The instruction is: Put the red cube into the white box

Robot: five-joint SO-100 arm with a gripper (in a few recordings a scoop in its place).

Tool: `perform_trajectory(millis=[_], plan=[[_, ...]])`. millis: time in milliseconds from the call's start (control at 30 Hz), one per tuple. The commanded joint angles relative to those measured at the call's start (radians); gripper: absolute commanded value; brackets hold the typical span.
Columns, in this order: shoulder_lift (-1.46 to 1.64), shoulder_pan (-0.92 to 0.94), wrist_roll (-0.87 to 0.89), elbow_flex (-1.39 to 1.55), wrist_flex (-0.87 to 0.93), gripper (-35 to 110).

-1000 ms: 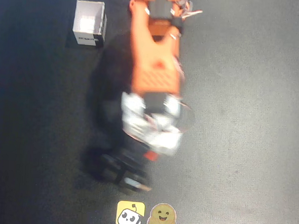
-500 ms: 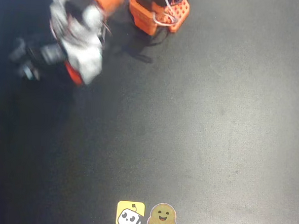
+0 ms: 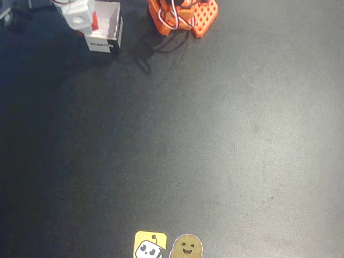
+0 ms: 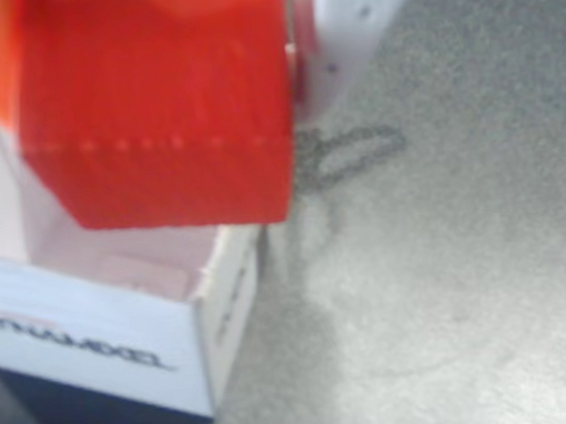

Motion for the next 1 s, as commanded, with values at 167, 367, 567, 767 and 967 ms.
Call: perform_trajectory(millis=[167, 367, 567, 767, 967], plan=[[0.057, 0.025, -0.006, 0.040, 0.091, 0], [0.095, 0.049, -0.005, 0.107, 0.084, 0], [0.114, 0.061, -0.041, 0.123, 0.089, 6], [0.137, 0.069, -0.081, 0.138, 0.089, 22], [0.140, 0.083, -0.109, 0.141, 0.091, 29]])
